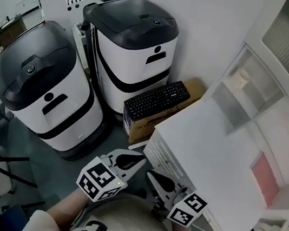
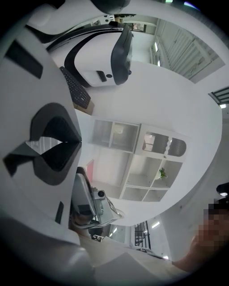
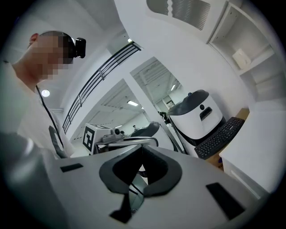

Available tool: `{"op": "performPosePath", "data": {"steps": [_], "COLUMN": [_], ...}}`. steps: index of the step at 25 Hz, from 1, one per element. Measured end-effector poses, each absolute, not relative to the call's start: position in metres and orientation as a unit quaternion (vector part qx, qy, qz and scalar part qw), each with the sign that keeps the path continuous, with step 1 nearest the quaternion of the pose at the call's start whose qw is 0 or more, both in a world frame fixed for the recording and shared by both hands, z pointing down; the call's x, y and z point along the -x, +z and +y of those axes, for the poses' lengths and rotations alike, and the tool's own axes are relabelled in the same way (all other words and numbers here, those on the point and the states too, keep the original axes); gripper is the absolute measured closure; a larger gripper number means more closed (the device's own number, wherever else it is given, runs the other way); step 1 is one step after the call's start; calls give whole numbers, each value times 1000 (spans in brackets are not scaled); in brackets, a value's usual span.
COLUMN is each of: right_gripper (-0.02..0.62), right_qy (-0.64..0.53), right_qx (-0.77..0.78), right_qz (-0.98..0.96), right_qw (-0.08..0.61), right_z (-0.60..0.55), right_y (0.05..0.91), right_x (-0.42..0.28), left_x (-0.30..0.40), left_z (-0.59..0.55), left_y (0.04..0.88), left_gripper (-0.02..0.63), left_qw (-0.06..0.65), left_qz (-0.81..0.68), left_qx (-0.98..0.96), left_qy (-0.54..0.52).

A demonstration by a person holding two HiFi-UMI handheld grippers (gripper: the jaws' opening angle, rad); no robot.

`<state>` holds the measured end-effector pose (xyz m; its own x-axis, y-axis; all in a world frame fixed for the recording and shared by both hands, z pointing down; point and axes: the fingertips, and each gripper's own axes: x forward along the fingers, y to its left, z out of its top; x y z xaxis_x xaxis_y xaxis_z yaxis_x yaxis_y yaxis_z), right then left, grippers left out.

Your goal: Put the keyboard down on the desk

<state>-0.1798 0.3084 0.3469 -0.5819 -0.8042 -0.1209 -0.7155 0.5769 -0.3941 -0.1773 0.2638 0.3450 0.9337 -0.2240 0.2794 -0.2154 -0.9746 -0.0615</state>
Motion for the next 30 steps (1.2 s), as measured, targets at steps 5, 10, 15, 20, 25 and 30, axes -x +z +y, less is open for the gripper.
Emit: {"op": "performPosePath", "data": {"steps": [5,10,15,20,25,30], "right_gripper": [572,572,572,572,572,572], "right_qy": [-163,-167,-174,-182,-178,-175], "right_qx": [396,368,351,345,338,338], "right_qz": [892,904,911,912,916,918], "right_qw": [144,137,132,131,120,107], "right_z": [302,301,303,303,298,287], "right_y": [349,350,354,357,357,355], "right_x": [169,163,157,151,150,153], "left_x": [169,162,152,146,147,152], "left_z": [260,260,263,263,253,237], "left_y": [348,351,355,357,359,360], "left_gripper": [592,592,592,592,592,592], "left_qw": [12,9,7,6,1,-3], "left_qz": [149,174,186,192,205,209], "left_qx": [978,972,969,966,963,963], "left_qy": [-148,-156,-166,-175,-174,-168]}}
